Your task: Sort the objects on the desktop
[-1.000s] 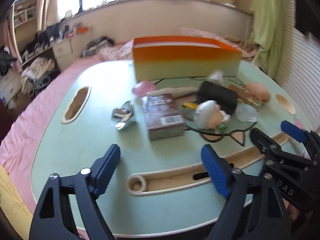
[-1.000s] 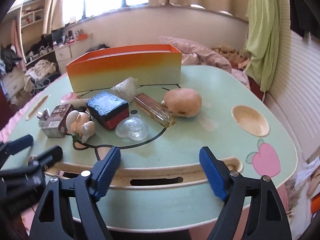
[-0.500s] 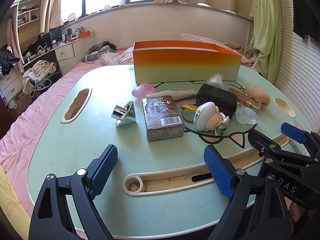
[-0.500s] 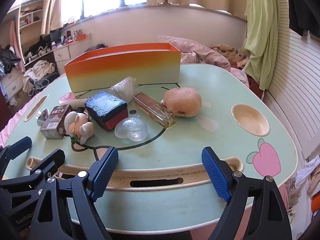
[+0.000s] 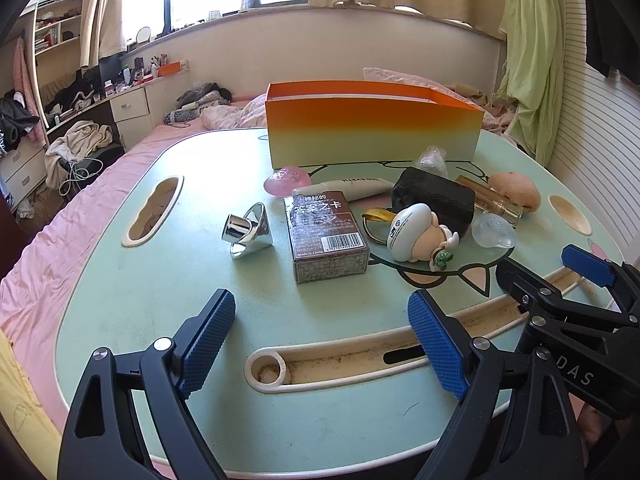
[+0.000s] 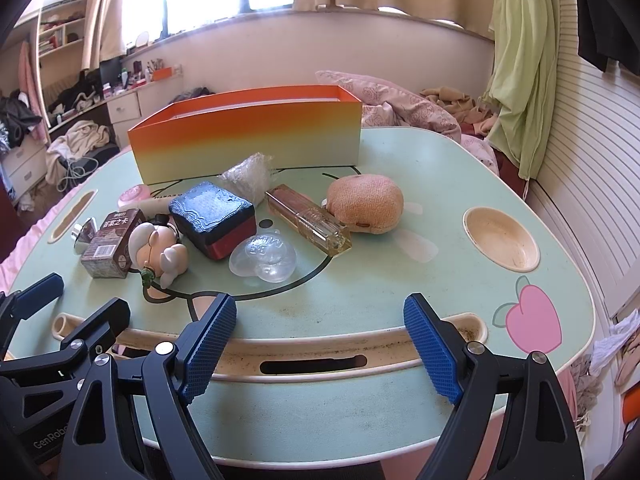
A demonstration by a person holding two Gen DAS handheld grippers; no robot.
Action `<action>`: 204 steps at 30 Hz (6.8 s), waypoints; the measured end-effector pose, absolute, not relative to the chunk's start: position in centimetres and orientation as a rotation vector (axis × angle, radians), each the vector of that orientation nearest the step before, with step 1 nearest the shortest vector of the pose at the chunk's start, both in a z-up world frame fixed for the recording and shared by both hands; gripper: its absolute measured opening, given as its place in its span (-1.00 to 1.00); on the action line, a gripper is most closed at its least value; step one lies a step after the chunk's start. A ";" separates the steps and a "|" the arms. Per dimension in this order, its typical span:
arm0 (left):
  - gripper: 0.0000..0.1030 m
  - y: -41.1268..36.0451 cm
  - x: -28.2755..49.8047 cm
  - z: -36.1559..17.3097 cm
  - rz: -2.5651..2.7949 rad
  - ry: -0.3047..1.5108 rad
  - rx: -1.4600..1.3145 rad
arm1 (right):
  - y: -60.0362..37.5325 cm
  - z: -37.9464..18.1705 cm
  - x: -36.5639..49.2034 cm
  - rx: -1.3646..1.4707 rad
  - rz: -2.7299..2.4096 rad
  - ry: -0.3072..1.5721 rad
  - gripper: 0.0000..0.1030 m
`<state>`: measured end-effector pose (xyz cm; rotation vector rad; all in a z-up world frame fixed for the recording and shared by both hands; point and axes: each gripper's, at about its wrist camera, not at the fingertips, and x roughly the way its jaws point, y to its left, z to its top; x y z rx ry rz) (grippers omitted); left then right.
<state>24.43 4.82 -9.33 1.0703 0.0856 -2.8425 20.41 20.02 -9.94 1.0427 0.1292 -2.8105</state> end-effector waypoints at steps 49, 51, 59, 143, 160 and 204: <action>1.00 3.9 24.6 -9.6 -2.849 0.100 1.069 | 20.2 -10.2 20.9 1.034 -2.802 0.121 0.93; 0.99 4.0 24.7 -9.5 -2.853 0.075 1.098 | 20.3 -10.2 20.9 1.034 -2.804 0.117 0.93; 0.97 3.1 25.4 -7.9 -2.914 -0.018 1.100 | 20.2 -10.1 20.7 1.023 -2.808 0.117 0.93; -0.39 -1.8 20.5 -8.2 -2.856 0.208 1.229 | 22.1 -8.2 12.2 1.240 -2.830 0.084 -0.16; -0.39 -2.1 20.8 -7.4 -2.859 0.228 1.202 | 21.6 -6.8 13.4 1.127 -2.856 0.149 -0.18; 0.05 2.3 0.3 -0.8 -3.001 0.088 1.183 | 15.6 -1.4 -2.5 1.022 -2.705 0.246 0.00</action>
